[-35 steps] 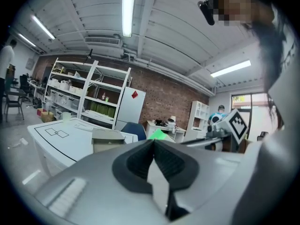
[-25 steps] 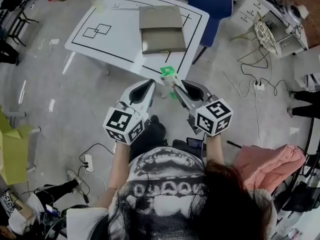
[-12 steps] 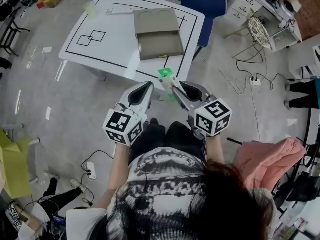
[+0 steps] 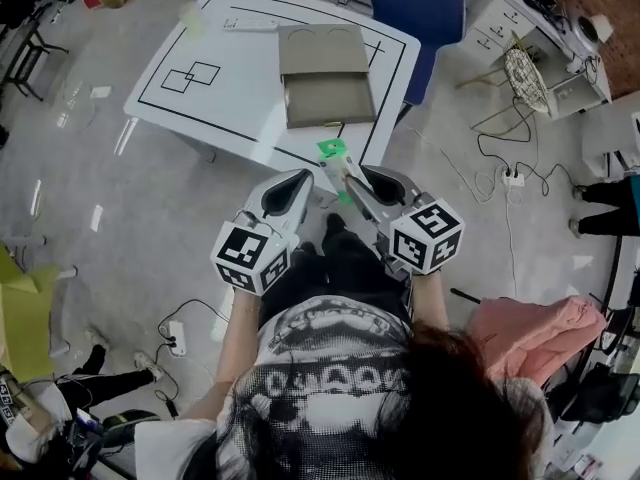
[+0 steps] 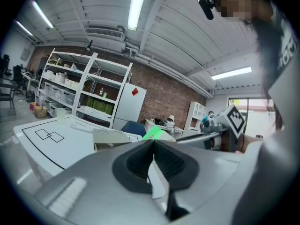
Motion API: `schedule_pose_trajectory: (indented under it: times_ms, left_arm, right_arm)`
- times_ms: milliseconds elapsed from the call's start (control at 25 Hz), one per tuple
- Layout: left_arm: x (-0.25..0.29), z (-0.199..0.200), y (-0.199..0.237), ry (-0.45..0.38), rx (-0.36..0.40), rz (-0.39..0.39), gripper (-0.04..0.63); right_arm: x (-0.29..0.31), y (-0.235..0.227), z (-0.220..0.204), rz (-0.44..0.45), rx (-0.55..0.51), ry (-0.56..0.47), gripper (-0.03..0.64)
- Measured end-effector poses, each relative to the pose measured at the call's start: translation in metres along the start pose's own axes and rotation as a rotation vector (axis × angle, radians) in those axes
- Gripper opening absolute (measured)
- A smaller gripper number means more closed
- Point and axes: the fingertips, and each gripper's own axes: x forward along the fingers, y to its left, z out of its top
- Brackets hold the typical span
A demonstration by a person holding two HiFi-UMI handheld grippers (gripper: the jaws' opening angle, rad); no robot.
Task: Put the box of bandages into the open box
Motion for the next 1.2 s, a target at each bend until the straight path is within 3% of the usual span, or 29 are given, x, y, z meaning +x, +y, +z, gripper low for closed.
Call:
schedule_pose_trajectory:
  times_ms: [680,1200]
  left_arm:
    - [0.057,0.024,0.031,-0.025,-0.014,0.196,0.0]
    - [0.068,0.036,0.046,-0.055,-0.037,0.335,0.0]
  right_arm:
    - [0.046,-0.082,0.024,0.155,-0.048,0.091,0.098]
    - [0.131,-0.159,0.022,0.236,-0.144,0.263,0.098]
